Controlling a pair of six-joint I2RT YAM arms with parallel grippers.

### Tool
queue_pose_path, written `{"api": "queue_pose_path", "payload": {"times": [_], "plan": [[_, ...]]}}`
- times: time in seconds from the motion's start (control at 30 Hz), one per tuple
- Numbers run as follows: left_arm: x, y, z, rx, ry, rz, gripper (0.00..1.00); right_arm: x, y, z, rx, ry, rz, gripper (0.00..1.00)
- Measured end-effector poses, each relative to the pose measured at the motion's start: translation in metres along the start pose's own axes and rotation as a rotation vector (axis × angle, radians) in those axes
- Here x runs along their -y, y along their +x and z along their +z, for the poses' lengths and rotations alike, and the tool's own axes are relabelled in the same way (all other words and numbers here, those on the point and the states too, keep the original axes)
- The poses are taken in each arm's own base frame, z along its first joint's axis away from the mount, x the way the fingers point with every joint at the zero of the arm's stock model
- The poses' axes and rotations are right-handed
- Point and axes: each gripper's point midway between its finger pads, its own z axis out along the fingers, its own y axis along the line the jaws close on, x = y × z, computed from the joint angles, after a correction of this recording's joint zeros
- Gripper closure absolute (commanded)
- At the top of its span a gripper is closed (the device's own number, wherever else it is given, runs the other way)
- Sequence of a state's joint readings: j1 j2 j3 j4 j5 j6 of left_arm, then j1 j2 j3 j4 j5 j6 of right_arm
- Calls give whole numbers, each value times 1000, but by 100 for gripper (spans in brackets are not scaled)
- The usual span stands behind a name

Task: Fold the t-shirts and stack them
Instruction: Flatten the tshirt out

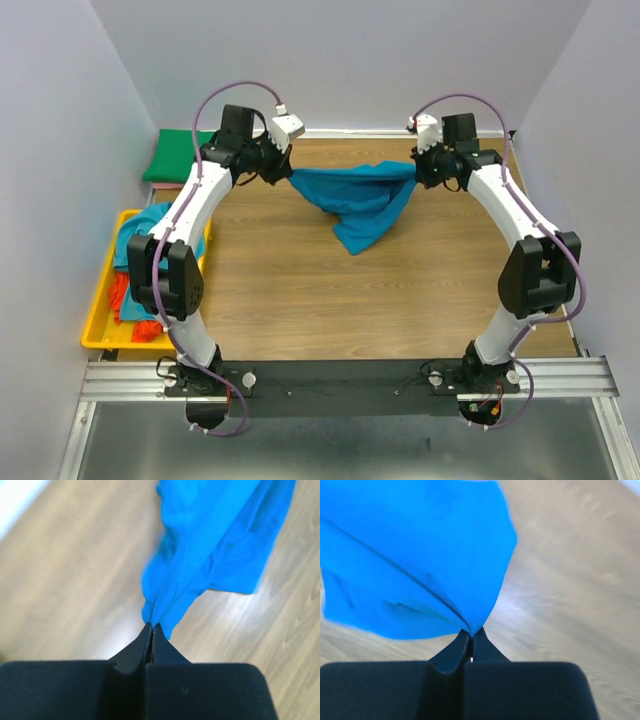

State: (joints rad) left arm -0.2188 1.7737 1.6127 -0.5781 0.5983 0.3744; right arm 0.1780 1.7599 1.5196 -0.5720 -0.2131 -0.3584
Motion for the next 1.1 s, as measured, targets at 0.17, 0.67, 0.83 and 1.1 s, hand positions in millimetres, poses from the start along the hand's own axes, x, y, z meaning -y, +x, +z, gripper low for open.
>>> {"api": "queue_pose_path", "payload": {"times": [0.17,0.67,0.83,1.1], "plan": [[-10,-60,-35,96,-132,102,100,20,-45,-32,104,95,-79,100],[9,-167,-164,364,-426,389,100,25,-137,-152,394,268,-312,100],[38,-165,-185,396,-385,458,100,10,-127,-190,436,280,-384,100],[25,-144,-142,263,-264,464,100,12,-86,-119,237,161,-415,99]]}}
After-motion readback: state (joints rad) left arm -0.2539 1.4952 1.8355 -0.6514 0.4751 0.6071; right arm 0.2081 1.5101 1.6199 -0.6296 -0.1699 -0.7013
